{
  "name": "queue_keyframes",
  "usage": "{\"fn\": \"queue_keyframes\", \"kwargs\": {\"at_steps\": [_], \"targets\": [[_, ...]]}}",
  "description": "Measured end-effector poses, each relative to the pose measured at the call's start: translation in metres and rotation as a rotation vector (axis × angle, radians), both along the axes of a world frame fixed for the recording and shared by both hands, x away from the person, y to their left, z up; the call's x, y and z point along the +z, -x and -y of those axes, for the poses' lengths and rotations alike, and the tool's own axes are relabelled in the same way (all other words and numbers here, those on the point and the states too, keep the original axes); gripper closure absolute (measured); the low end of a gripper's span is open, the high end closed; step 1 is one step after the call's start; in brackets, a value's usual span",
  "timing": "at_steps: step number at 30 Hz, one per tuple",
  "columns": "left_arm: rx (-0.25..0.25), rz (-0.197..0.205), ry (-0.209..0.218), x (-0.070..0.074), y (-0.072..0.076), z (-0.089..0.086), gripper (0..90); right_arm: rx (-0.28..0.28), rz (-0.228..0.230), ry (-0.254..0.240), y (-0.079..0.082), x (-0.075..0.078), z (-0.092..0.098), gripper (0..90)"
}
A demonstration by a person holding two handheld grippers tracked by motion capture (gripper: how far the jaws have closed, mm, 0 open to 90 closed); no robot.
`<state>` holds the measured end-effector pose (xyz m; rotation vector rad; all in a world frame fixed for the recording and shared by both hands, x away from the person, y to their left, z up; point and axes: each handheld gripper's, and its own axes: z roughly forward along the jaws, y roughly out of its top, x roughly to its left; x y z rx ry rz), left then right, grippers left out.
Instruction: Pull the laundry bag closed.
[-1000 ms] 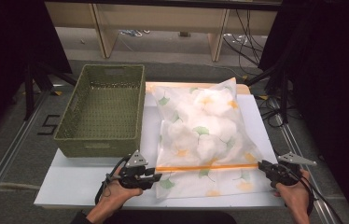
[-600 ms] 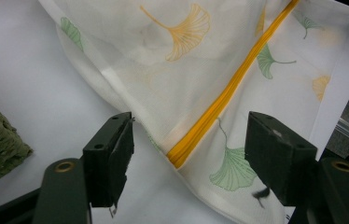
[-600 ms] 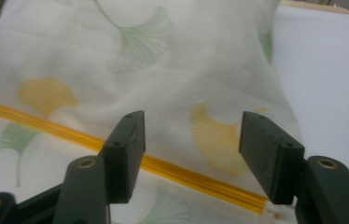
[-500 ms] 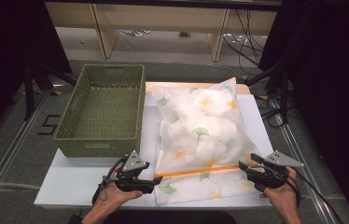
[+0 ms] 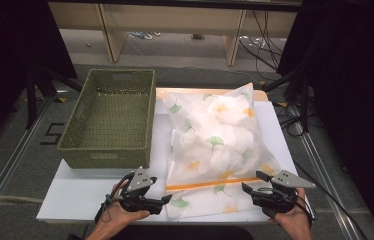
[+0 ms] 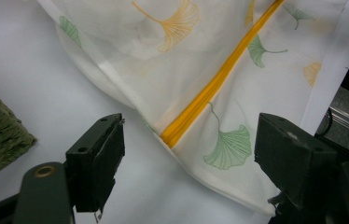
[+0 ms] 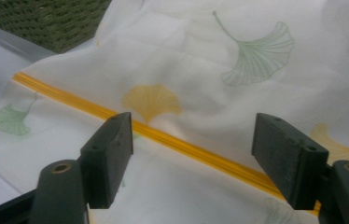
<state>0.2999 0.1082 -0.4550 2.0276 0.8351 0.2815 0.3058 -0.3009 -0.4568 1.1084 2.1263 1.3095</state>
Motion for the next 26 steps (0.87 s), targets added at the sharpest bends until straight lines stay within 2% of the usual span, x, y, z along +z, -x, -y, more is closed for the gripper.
{"fn": "queue_keyframes", "kwargs": {"at_steps": [1,2,4,5,6,8,10,11,12,14,16,20,22,23,26], "targets": [[0.009,0.006,0.019,-0.001,0.002,0.001,23.6,-0.003,-0.004,-0.012,0.003,-0.001,-0.003,27.5],[-0.005,0.008,0.008,-0.001,0.003,0.0,23.1,0.01,0.01,0.002,0.004,-0.002,-0.004,25.2],[-0.01,0.01,0.004,-0.001,0.006,0.0,21.5,0.025,0.009,0.003,0.008,-0.004,-0.005,24.6],[-0.006,0.009,0.014,-0.001,0.007,0.001,21.0,0.038,-0.006,-0.008,0.009,-0.004,-0.006,24.2],[-0.022,0.017,0.002,-0.001,0.008,0.0,20.5,0.025,-0.003,0.014,0.012,-0.004,-0.006,23.6],[-0.008,0.023,0.008,-0.002,0.01,0.001,19.8,0.027,-0.011,-0.01,0.015,-0.008,-0.009,21.9],[-0.02,0.024,-0.003,-0.001,0.011,0.0,19.3,0.04,-0.002,0.001,0.017,-0.008,-0.01,21.5],[-0.022,0.024,-0.006,-0.002,0.012,-0.001,19.1,0.037,-0.018,-0.013,0.019,-0.009,-0.011,21.4],[-0.016,0.015,0.008,-0.002,0.012,0.001,19.1,0.036,-0.002,0.001,0.02,-0.009,-0.011,21.3],[-0.023,0.025,-0.018,-0.002,0.012,-0.001,19.1,0.026,-0.012,-0.007,0.022,-0.01,-0.013,21.2],[-0.019,0.028,-0.021,-0.002,0.012,-0.002,19.1,0.05,-0.024,-0.001,0.022,-0.01,-0.012,21.1],[-0.017,0.028,-0.042,-0.002,0.011,-0.003,19.1,0.039,-0.019,0.021,0.022,-0.011,-0.011,20.9],[-0.021,0.027,-0.035,-0.003,0.012,-0.002,19.1,0.038,-0.023,0.018,0.021,-0.012,-0.011,20.9],[-0.017,0.024,-0.015,-0.003,0.012,-0.001,19.1,0.035,-0.018,0.023,0.021,-0.012,-0.011,20.8],[-0.011,0.022,-0.013,-0.003,0.012,-0.001,19.1,0.027,-0.03,0.009,0.022,-0.011,-0.011,20.8]]}}
